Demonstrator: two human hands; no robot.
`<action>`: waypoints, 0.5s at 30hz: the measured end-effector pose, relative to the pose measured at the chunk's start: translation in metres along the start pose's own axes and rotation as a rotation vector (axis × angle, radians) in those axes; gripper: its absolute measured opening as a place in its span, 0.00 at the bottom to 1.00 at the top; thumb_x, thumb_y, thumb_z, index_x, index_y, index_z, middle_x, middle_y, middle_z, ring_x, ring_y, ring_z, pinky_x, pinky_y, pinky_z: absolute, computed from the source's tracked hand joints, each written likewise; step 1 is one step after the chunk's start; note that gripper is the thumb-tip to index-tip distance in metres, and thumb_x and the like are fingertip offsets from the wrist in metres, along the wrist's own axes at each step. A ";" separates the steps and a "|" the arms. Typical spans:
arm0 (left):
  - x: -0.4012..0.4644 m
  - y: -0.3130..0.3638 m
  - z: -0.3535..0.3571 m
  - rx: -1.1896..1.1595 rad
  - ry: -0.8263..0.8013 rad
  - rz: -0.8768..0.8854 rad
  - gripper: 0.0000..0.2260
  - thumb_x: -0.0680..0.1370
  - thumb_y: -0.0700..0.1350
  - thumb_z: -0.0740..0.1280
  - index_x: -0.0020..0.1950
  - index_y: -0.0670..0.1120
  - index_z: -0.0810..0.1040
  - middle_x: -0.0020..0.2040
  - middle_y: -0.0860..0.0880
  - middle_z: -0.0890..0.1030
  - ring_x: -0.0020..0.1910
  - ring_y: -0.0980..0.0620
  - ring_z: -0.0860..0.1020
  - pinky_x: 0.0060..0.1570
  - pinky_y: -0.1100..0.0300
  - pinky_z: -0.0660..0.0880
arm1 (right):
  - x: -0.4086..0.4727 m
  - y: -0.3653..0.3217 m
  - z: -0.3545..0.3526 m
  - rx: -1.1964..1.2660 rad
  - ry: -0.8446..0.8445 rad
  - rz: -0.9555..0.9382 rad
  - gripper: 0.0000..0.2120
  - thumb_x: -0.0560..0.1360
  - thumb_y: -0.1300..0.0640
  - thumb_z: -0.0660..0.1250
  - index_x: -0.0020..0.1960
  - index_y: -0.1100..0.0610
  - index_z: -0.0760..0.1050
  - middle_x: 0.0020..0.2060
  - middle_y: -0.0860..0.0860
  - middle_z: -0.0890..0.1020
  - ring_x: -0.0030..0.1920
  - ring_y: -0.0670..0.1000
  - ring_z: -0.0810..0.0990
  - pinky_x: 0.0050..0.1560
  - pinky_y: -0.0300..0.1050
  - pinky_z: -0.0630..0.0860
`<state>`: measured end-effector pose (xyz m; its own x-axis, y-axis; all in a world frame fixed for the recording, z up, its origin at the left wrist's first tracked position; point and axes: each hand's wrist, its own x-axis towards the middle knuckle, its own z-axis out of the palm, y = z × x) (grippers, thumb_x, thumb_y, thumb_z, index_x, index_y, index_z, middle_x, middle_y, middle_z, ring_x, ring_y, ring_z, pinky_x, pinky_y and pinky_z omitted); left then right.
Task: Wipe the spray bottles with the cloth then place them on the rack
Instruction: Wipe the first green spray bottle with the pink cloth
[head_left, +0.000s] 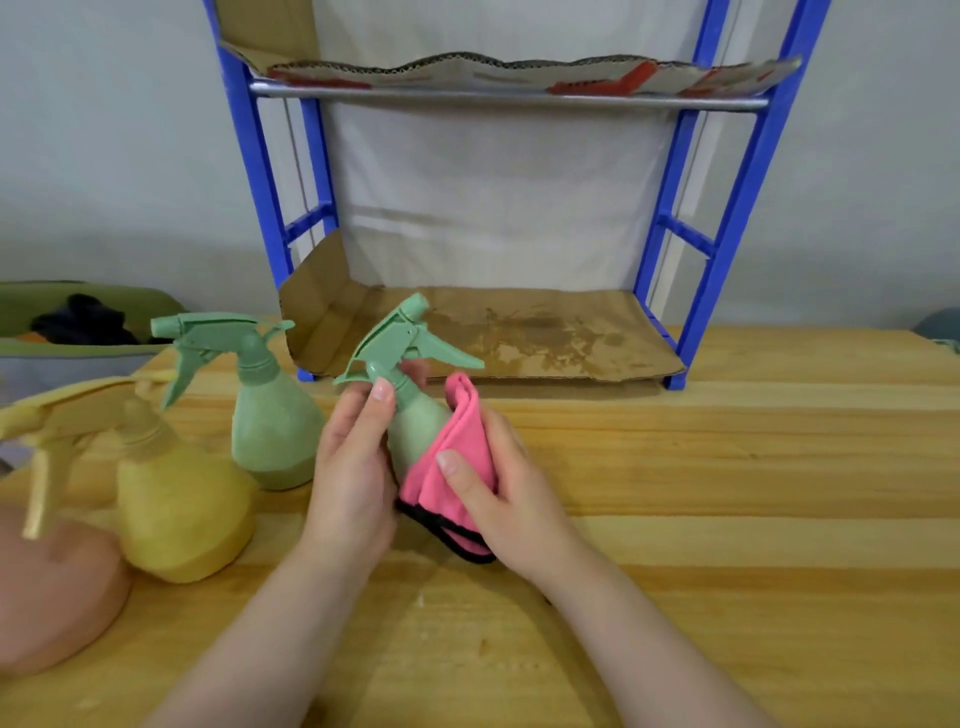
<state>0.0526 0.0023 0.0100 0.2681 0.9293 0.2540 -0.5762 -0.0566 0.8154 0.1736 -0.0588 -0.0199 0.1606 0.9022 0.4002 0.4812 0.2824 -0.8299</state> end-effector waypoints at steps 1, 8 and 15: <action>0.002 0.002 0.000 -0.029 0.005 0.018 0.11 0.80 0.47 0.61 0.57 0.43 0.77 0.52 0.45 0.82 0.54 0.49 0.81 0.54 0.53 0.78 | -0.001 0.000 -0.001 0.036 -0.015 0.017 0.27 0.78 0.39 0.61 0.75 0.37 0.57 0.71 0.37 0.69 0.70 0.36 0.67 0.70 0.38 0.66; 0.014 0.008 -0.017 -0.424 0.193 -0.097 0.12 0.82 0.52 0.61 0.58 0.48 0.78 0.51 0.51 0.82 0.58 0.48 0.78 0.59 0.53 0.74 | -0.007 -0.005 0.002 0.236 -0.065 0.111 0.22 0.79 0.41 0.60 0.72 0.35 0.59 0.59 0.31 0.78 0.62 0.37 0.76 0.59 0.33 0.73; 0.008 0.002 -0.011 -0.181 0.015 -0.085 0.14 0.81 0.52 0.59 0.58 0.46 0.78 0.51 0.47 0.82 0.55 0.48 0.79 0.58 0.52 0.77 | -0.005 -0.005 -0.004 0.204 -0.052 0.083 0.22 0.80 0.39 0.58 0.73 0.34 0.61 0.70 0.33 0.70 0.70 0.34 0.69 0.68 0.36 0.68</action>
<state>0.0450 0.0141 0.0083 0.3108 0.9334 0.1794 -0.6818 0.0875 0.7263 0.1736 -0.0656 -0.0163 0.1447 0.9393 0.3113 0.2835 0.2620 -0.9225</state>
